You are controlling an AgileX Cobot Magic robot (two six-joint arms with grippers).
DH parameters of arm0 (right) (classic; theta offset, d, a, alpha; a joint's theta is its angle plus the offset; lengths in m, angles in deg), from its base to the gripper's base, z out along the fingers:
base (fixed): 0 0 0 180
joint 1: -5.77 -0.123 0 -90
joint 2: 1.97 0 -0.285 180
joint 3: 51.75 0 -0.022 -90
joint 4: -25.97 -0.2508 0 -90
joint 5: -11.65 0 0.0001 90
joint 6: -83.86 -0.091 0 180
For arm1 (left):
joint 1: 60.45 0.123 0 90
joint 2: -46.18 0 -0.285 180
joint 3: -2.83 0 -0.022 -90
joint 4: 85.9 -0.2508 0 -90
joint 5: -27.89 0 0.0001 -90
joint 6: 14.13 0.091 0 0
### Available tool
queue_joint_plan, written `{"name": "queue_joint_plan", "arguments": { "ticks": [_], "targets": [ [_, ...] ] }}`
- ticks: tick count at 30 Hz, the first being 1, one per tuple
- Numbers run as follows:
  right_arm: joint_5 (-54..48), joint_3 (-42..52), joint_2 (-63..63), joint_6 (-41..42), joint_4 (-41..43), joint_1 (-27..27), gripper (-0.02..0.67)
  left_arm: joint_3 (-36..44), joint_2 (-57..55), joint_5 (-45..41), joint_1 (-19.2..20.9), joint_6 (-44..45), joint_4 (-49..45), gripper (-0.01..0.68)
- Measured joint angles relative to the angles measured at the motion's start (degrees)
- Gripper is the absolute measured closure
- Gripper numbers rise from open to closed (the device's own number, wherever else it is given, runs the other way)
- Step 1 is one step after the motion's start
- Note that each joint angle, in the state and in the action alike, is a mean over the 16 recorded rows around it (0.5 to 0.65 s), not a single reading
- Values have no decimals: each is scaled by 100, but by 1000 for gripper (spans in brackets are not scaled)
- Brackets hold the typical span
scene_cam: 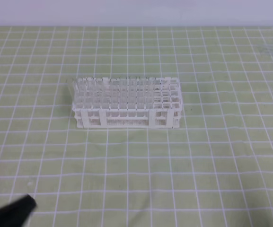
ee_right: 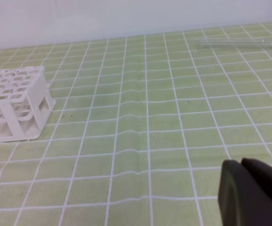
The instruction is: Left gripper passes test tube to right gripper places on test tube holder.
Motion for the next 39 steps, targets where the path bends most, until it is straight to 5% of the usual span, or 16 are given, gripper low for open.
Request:
{"name": "queue_joint_plan", "arguments": {
  "ticks": [9, 15, 23, 39],
  "targets": [
    [14, 0, 0, 0, 0, 0, 666, 4, 691, 253, 2045, -371, 69, 675],
    [18, 0, 0, 0, 0, 0, 666, -8, 1032, 134, 2841, -520, 84, 675],
    [18, 0, 0, 0, 0, 0, 666, -8, 1168, -54, 3129, -536, 84, 675],
    [18, 0, 0, 0, 0, 0, 666, -4, 1180, -1009, 3103, 123, 426, 675]
  ]
}}
